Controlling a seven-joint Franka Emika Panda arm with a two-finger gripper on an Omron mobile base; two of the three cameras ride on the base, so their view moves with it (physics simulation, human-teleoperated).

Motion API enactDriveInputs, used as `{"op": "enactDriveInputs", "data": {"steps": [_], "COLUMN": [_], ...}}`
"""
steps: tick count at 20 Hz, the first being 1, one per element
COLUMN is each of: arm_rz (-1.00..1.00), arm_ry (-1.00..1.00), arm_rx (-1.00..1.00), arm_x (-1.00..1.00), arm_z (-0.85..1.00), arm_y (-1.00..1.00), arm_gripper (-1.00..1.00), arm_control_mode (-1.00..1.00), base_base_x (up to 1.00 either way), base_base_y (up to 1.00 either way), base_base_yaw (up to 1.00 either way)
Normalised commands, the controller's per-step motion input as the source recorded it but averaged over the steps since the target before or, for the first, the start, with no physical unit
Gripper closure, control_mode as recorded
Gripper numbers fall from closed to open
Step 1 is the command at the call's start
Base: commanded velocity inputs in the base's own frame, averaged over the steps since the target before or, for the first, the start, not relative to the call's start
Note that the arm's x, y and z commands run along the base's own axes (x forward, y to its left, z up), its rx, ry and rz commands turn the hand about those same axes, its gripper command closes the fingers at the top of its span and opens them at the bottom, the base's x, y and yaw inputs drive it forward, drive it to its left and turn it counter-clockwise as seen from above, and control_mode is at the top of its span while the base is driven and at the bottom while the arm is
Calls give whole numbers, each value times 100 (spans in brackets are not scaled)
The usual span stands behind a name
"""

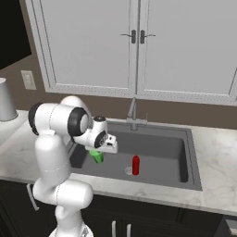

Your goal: Pick the cup and bowl and place them in the sink. Then turn on the water.

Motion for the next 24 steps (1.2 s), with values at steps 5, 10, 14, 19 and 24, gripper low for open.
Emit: {"op": "enactDriveInputs", "data": {"steps": [5,10,14,19,24], "arm_rz": [0,0,0,0,0], "arm_ry": [1,1,1,0,0], "arm_rx": [0,0,0,0,0], "arm_x": [21,21,18,21,28], "arm_z": [-30,-28,-29,-31,-30], "arm_y": [0,0,0,0,0], "arm_gripper": [100,100,100,100,100], "arm_control_mode": [-100,-100,-100,-100,-100], "base_base_x": [0,0,0,0,0], "base_base_y": [0,0,0,0,0], "base_base_yaw": [0,0,0,0,0]}}
